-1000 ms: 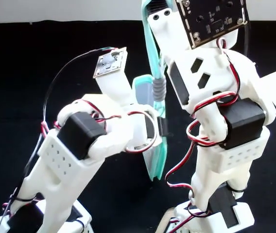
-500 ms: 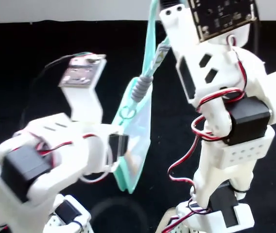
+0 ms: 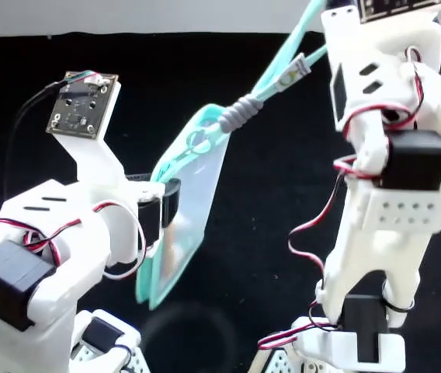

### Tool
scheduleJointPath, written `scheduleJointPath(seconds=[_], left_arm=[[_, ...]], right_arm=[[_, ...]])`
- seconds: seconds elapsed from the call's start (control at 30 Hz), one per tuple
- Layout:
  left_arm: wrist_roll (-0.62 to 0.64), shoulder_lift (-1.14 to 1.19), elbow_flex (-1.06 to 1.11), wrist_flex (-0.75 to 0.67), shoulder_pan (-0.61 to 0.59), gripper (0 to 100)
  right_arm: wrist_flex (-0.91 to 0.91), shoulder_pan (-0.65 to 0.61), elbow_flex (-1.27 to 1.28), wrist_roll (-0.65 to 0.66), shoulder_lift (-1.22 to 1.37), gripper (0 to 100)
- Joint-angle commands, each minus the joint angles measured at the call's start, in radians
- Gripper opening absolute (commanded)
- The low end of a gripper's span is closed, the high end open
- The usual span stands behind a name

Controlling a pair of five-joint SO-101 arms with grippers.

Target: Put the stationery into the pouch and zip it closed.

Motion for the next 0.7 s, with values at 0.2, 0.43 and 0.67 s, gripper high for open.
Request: scheduleJointPath(seconds=[0.2,0.43,0.67], left_arm=[[-0.075,-0.019,0.001,0.028,-0.09,1],[-0.075,-0.019,-0.007,0.028,-0.151,1],[-0.077,-0.035,-0.007,0.028,-0.22,1]], right_arm=[[-0.323,0.259,0.361,-0.006,-0.004,0.9],[-0.417,0.328,0.556,-0.006,-0.004,0.9],[-0.588,0.378,0.763,-0.003,-0.002,0.9]])
